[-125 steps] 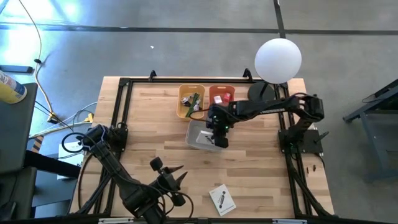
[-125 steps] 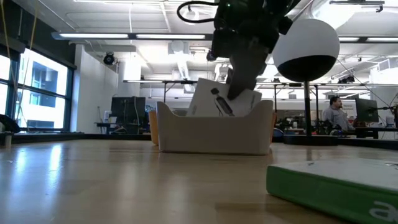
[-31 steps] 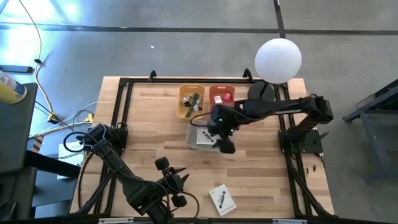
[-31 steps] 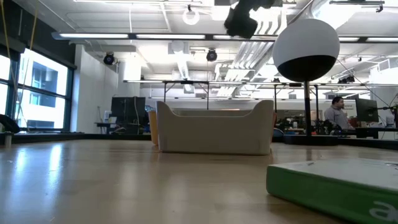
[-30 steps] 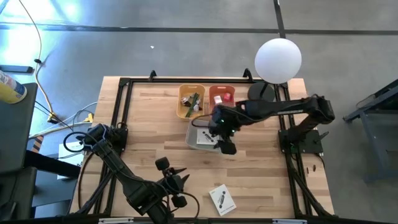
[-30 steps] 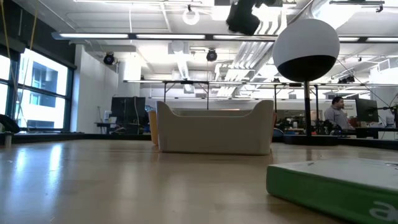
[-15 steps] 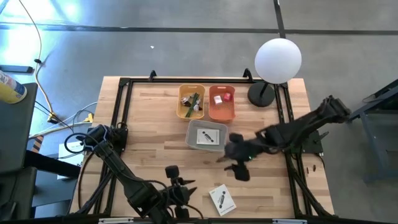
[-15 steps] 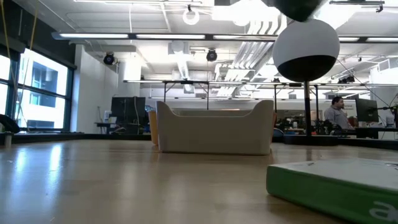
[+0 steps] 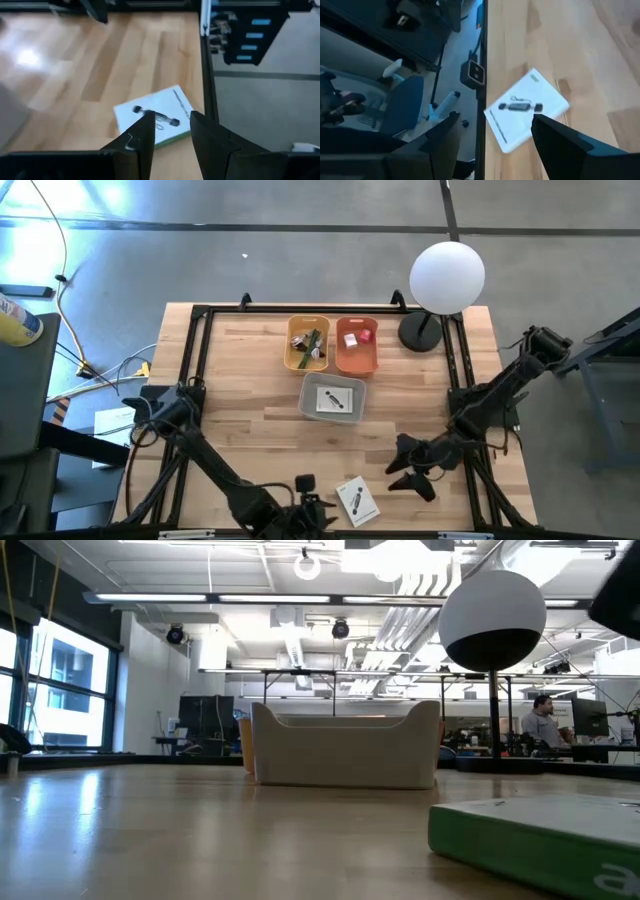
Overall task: Pick and place items into bin
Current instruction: Put the card reader box into the gray bin
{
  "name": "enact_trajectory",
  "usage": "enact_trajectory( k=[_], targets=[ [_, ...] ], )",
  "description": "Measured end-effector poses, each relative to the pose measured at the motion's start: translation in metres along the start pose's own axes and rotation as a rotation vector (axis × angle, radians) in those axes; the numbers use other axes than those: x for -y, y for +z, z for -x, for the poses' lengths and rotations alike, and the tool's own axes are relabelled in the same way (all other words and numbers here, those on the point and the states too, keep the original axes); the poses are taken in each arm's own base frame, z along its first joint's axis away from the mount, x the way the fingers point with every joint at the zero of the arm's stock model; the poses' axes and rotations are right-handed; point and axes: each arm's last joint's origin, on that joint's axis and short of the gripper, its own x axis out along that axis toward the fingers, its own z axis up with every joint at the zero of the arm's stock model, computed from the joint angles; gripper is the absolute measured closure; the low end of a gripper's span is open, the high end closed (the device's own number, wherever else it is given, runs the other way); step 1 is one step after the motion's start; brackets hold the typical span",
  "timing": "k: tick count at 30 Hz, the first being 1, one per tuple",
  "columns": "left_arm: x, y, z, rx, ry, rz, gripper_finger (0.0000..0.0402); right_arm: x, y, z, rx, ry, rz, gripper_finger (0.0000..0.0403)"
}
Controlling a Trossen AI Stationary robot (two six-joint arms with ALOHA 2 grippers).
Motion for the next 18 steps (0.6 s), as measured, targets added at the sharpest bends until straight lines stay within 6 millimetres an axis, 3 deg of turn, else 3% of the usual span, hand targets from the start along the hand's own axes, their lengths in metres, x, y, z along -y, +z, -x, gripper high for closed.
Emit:
enact_trajectory(
  k=[6, 18],
  targets=[
    [-0.008, -0.002, -0.028, -0.044, -0.061, 0.045, 0.0289, -0.001, -0.016, 0.002, 0.019, 0.019, -0.023, 0.0172],
    [-0.061, 0.017, -0.074, -0.244, -0.242, 0.183, 0.0289, 0.012, -0.036, -0.018, -0.081, -0.051, 0.002, 0.0172]
  ],
)
